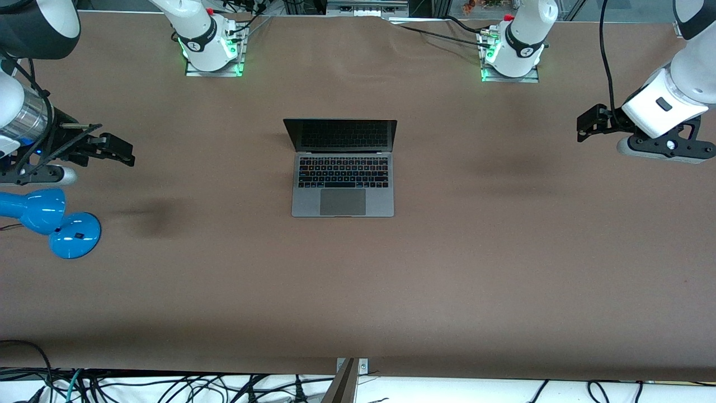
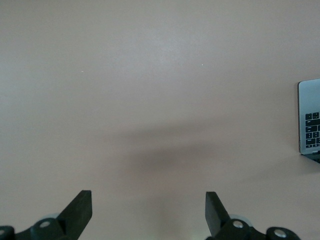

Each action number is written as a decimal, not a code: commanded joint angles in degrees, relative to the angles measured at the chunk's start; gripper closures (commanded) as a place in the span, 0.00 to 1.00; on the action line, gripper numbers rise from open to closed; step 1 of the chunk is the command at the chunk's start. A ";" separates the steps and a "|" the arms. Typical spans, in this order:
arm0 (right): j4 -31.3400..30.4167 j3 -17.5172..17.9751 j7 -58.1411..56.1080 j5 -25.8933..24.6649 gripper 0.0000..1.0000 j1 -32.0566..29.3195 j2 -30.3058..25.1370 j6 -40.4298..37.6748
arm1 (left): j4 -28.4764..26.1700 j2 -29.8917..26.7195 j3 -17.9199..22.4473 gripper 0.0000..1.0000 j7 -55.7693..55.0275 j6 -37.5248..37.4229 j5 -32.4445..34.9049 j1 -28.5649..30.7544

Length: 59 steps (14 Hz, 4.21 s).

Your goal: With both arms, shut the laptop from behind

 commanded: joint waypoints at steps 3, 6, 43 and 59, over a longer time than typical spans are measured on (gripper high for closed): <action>-1.41 0.26 0.49 0.95 0.00 -0.59 -1.59 -0.19 | 1.66 0.46 0.00 0.00 0.21 -0.24 0.25 -0.03; -1.33 0.26 0.40 0.95 0.00 -0.59 -1.50 -0.18 | 3.08 1.43 0.08 0.00 0.21 -0.24 0.51 0.15; -4.66 24.70 34.51 13.94 0.19 5.03 6.67 -2.47 | 2.90 11.35 -28.46 0.00 -41.77 -7.80 -12.76 -0.03; -11.95 26.54 27.74 21.08 1.00 5.30 12.03 -10.65 | -1.76 24.10 -37.18 1.00 -61.67 5.83 -14.17 -6.36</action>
